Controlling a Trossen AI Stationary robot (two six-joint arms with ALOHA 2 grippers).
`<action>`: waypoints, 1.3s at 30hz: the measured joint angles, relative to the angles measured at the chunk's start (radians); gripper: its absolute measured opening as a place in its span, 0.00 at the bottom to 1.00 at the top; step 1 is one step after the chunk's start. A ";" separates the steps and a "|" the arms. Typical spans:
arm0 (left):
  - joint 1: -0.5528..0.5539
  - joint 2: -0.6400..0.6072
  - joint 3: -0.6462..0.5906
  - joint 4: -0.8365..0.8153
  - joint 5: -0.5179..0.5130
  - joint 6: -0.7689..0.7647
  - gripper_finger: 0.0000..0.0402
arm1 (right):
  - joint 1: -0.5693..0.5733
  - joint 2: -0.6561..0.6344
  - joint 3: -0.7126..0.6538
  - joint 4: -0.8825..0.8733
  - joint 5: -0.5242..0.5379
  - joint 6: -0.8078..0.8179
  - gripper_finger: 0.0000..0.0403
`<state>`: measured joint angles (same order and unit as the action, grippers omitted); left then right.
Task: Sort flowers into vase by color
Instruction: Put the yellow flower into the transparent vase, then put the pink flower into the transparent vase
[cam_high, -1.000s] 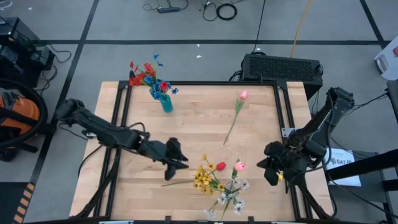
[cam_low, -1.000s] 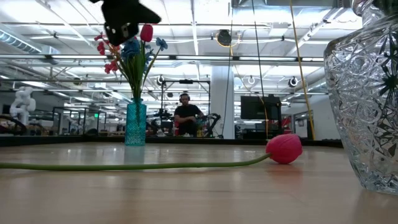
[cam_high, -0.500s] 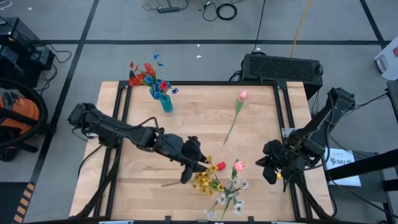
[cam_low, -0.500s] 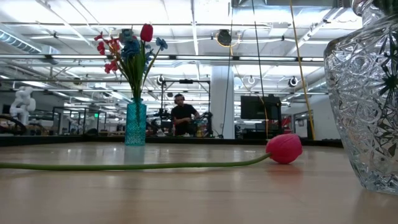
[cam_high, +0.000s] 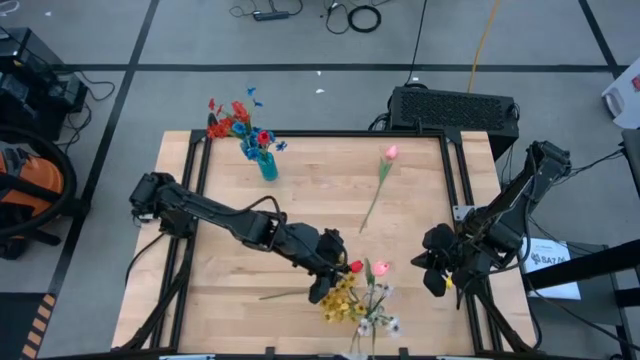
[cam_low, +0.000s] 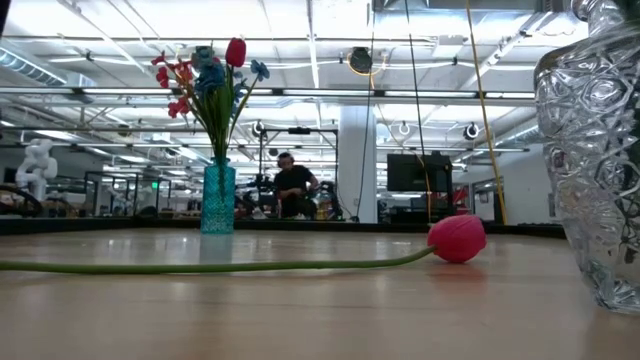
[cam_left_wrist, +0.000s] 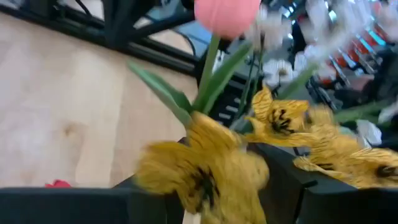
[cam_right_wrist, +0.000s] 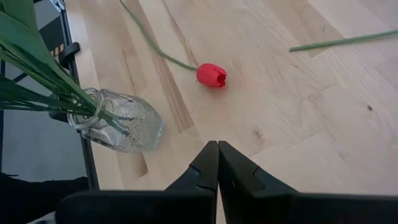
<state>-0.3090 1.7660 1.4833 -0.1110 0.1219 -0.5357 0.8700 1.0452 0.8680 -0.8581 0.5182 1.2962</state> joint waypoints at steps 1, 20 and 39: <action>0.003 0.000 0.007 0.000 -0.008 -0.003 0.40 | 0.000 0.000 0.000 0.000 0.000 -0.004 0.00; 0.100 -0.081 0.042 -0.229 -0.132 0.060 0.40 | -0.129 0.000 0.000 -0.104 0.080 0.077 0.00; 0.126 -0.360 -0.142 -0.489 -0.394 0.046 0.40 | -0.452 0.020 0.000 -0.091 0.025 0.095 0.11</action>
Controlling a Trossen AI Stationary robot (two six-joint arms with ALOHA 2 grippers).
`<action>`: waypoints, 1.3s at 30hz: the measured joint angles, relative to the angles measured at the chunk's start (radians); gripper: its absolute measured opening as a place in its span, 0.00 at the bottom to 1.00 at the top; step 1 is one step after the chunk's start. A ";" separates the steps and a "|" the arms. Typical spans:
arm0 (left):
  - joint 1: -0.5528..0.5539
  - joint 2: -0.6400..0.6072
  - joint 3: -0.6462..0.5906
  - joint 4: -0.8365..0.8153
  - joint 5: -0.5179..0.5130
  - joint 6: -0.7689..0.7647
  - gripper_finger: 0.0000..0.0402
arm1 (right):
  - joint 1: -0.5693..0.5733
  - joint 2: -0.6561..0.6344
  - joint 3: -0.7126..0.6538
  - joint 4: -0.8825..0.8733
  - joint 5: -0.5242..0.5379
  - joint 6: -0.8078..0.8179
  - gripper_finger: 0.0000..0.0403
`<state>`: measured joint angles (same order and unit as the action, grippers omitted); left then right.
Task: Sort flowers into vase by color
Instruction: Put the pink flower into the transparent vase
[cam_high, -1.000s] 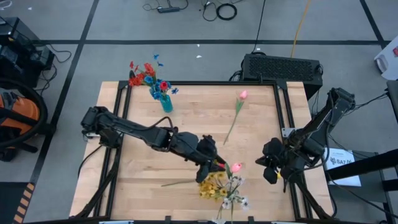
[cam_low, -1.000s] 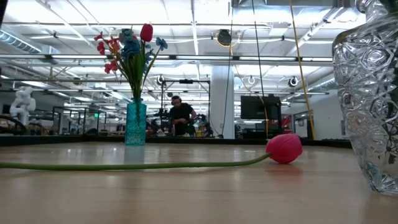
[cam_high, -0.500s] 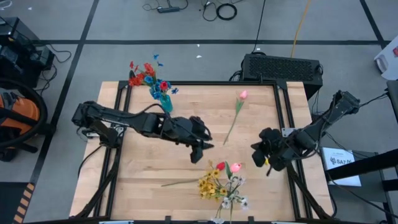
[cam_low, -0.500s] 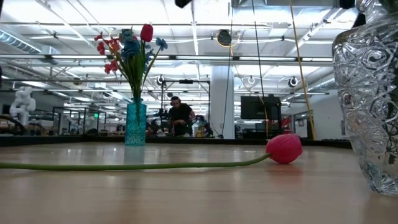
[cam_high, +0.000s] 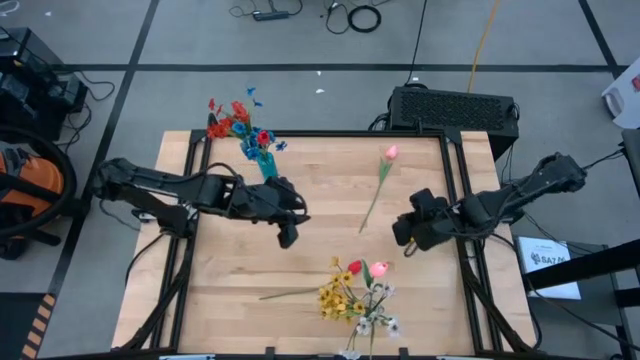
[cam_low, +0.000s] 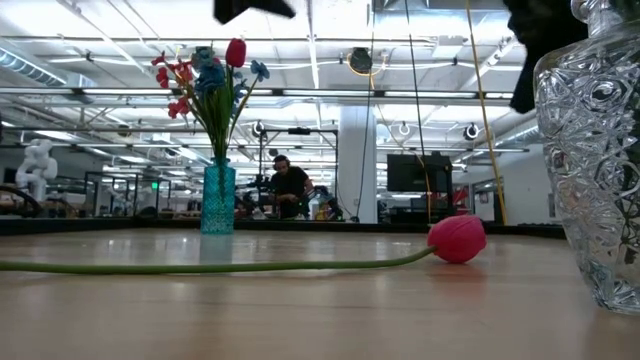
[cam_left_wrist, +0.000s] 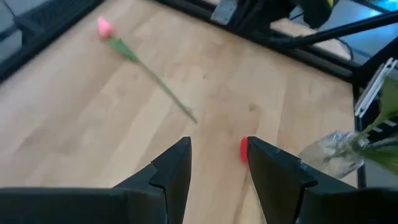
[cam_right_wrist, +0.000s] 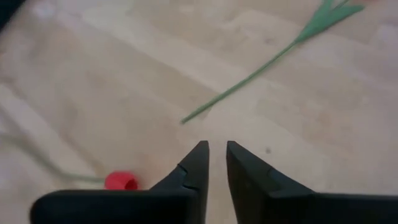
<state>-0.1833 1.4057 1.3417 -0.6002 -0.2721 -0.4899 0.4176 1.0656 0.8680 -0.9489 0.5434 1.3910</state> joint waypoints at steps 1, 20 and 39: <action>0.000 -0.022 -0.042 0.023 0.000 -0.013 0.40 | -0.024 0.009 0.000 0.004 0.000 -0.019 0.13; 0.117 -0.559 -0.684 0.228 0.103 -0.019 0.40 | -0.712 0.314 0.000 0.312 -0.354 -0.242 0.50; 0.349 -0.796 -0.716 0.097 0.219 0.265 0.40 | -0.955 0.745 0.308 0.057 -0.413 -0.311 0.38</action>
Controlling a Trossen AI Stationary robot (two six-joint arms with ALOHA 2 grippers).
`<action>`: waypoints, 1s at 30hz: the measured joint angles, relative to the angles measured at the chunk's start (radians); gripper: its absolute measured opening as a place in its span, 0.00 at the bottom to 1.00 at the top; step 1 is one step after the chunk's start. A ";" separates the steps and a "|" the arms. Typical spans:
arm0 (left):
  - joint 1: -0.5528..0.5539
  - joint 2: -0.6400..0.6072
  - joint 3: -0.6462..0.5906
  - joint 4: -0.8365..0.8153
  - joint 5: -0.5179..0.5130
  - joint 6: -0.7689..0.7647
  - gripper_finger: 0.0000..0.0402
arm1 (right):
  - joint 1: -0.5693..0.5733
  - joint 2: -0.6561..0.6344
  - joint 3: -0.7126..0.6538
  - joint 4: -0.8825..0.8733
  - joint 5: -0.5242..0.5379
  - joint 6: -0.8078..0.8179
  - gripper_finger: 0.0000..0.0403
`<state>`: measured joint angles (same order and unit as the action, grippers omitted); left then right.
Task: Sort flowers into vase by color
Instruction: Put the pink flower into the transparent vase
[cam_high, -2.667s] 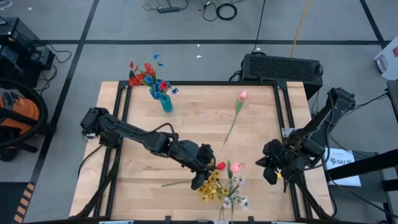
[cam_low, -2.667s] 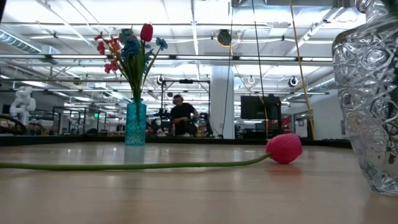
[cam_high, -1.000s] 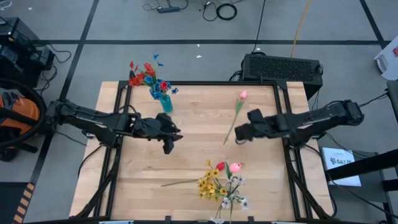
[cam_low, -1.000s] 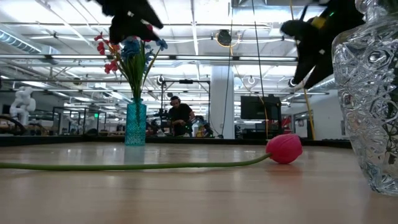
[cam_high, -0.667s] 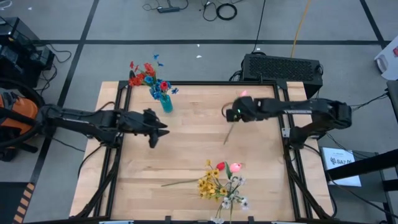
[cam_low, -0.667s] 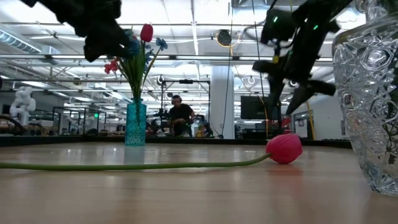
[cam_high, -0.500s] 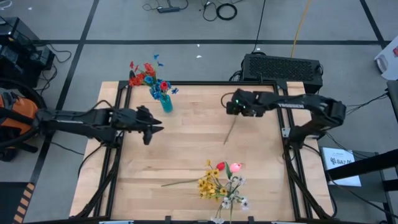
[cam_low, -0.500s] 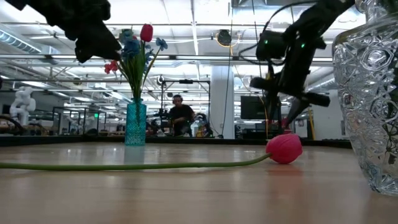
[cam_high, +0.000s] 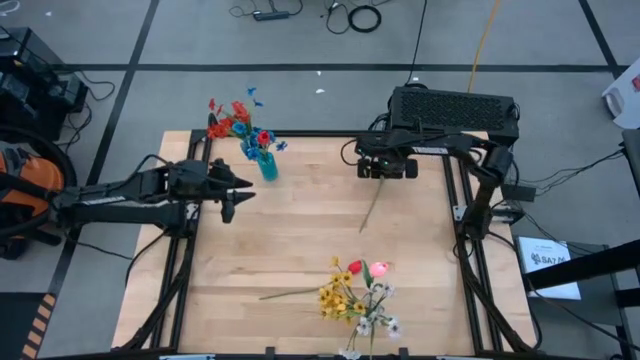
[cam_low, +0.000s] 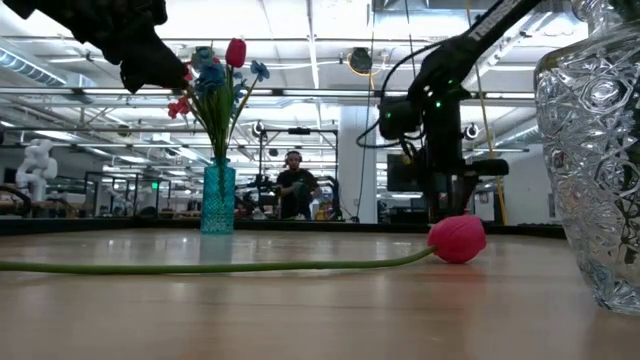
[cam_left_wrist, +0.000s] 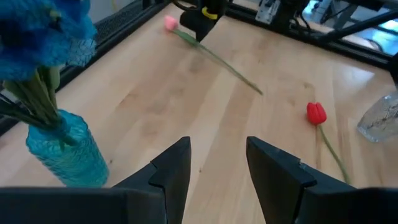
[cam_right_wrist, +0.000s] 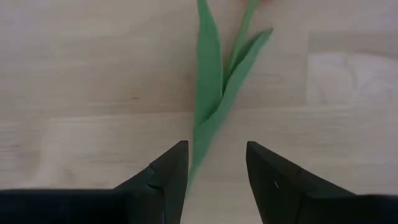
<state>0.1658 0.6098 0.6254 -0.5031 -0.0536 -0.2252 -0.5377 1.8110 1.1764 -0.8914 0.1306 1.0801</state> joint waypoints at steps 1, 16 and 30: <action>0.016 0.001 0.000 -0.008 0.014 0.008 0.40 | 0.000 0.016 0.010 -0.012 0.000 0.000 0.38; 0.134 0.001 0.000 -0.031 0.137 0.065 0.40 | 0.001 0.109 -0.040 0.093 0.025 -0.084 0.08; 0.136 0.003 0.001 -0.030 0.131 0.004 0.40 | 0.148 -0.356 -0.054 -0.009 0.295 -0.154 0.01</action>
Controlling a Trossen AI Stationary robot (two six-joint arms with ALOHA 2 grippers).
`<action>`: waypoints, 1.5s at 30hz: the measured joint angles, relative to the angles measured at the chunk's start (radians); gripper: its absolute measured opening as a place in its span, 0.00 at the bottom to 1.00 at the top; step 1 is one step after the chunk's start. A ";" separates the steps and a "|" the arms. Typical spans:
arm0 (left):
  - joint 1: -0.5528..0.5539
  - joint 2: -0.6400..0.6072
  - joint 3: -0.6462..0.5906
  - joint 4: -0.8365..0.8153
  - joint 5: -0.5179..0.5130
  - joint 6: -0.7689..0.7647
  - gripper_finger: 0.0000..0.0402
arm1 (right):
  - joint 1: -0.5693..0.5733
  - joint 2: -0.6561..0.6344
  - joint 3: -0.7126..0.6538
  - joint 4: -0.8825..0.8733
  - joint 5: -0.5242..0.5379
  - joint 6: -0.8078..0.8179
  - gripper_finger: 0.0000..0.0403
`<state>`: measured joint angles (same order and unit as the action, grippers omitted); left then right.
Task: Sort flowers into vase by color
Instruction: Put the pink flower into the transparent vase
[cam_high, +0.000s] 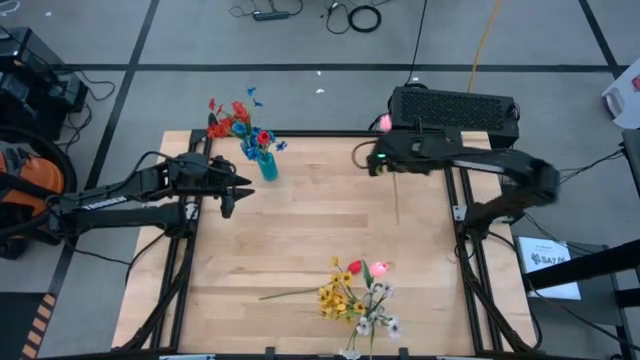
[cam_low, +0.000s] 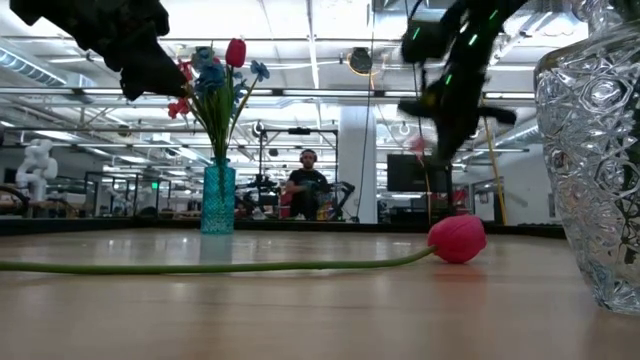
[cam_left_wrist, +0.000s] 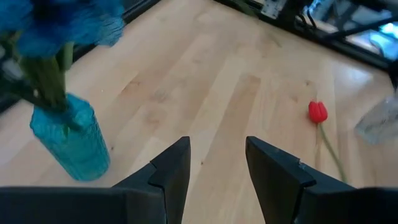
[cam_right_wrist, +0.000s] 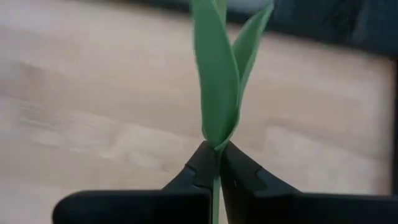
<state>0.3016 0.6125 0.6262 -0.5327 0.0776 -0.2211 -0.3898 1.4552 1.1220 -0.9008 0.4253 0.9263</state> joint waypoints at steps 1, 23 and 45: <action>0.000 0.000 0.000 0.000 -0.001 -0.020 0.40 | 0.017 -0.056 0.003 -0.025 0.016 0.000 0.01; -0.039 0.000 0.000 0.051 -0.134 0.017 0.40 | 0.574 -0.671 -0.077 -0.120 -0.008 -0.120 0.00; -0.203 0.052 0.000 0.137 -0.142 -0.087 0.40 | 1.489 -0.538 -0.460 1.035 0.759 -0.542 0.00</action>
<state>0.0986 0.6644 0.6266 -0.3962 -0.0643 -0.3084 1.0997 0.9171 0.6621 0.1338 1.1840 0.3848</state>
